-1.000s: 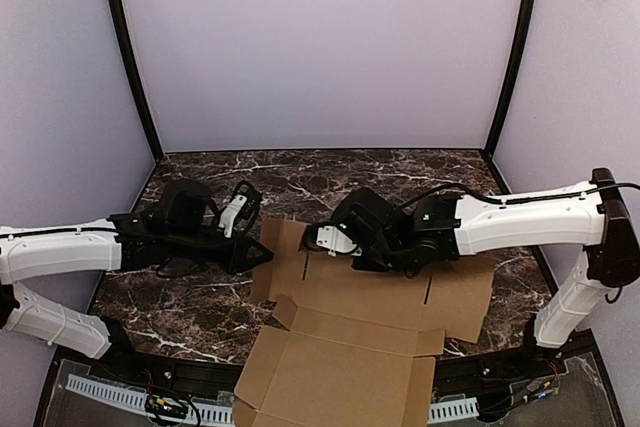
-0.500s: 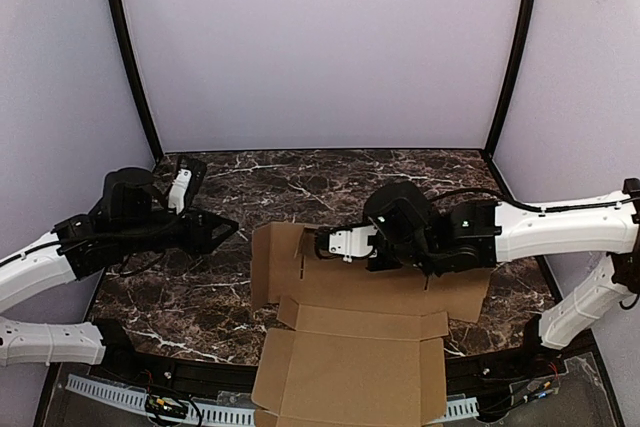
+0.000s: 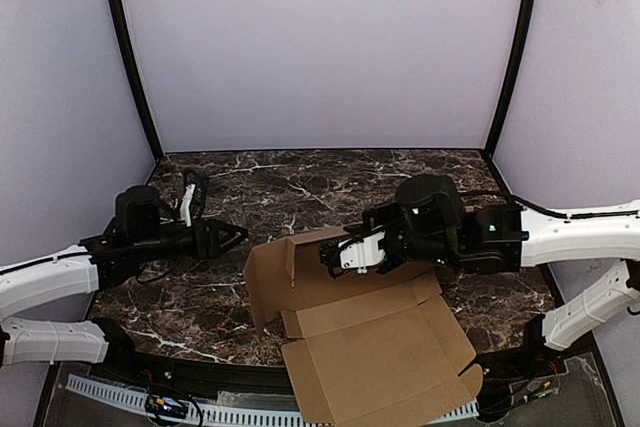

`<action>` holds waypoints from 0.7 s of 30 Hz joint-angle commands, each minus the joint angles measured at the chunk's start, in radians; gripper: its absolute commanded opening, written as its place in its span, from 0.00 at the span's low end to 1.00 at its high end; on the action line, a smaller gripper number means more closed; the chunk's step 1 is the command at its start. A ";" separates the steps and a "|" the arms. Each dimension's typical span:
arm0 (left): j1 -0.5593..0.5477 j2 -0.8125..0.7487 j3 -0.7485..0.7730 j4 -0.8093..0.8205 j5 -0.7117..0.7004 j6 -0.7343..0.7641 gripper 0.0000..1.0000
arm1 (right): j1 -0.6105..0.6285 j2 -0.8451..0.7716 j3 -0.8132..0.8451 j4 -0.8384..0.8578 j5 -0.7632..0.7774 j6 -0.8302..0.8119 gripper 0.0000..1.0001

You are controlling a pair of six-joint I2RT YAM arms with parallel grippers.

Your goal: Fold the paper box

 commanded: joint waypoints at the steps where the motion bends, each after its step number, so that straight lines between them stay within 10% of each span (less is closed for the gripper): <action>1: 0.006 0.025 -0.056 0.133 0.161 -0.067 0.62 | -0.005 0.005 0.039 0.074 -0.028 -0.020 0.00; 21: 0.005 0.041 -0.121 0.224 0.291 -0.157 0.38 | -0.017 0.237 0.205 0.171 0.216 0.000 0.00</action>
